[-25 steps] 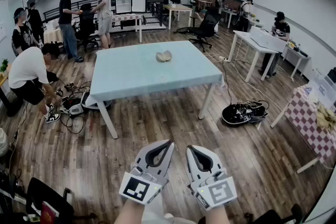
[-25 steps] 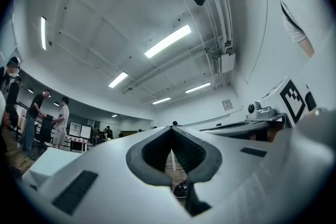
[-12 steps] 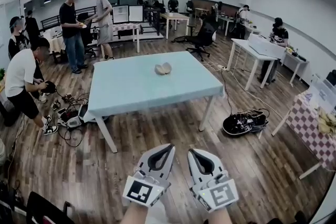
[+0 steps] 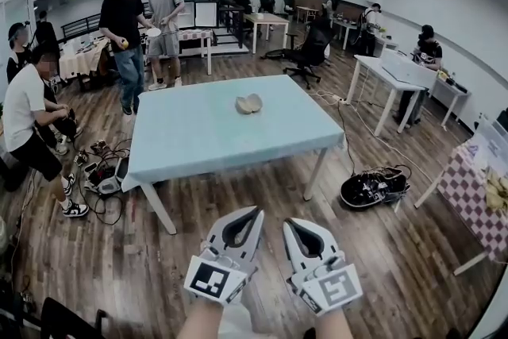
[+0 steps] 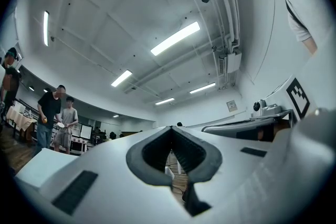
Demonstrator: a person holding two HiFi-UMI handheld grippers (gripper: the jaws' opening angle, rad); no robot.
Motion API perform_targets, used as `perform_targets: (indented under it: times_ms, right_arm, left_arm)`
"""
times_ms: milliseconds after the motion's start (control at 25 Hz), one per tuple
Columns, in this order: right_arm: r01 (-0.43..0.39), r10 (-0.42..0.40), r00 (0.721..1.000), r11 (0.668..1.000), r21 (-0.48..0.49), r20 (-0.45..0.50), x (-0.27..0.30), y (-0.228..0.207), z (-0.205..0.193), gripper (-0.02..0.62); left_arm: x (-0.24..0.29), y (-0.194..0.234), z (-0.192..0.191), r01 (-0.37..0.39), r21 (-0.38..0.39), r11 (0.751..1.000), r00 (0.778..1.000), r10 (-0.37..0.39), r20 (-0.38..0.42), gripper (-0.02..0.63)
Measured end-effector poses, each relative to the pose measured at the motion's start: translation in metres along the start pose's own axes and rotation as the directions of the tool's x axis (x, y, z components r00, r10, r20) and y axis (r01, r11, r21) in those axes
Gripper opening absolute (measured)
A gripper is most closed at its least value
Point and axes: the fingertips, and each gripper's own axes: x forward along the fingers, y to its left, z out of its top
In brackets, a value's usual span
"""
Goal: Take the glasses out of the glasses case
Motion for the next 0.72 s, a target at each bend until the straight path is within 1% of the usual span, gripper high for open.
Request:
perform_targets:
  times_ms: [360,720]
  right_arm:
    - [0.000,0.000,1.000,1.000,0.008,-0.031,0.053,-0.030,-0.018,0.003]
    - [0.018,-0.017,0.999,1.000,0.020,-0.038,0.116,-0.056,-0.026,0.003]
  left_arm:
    - [0.045,0.042,-0.017,0.020,-0.012,1.000,1.000,-0.021,-0.020,0.008]
    - [0.084,0.096,-0.026,0.041,-0.010,0.999,0.999,-0.041,-0.012,0.008]
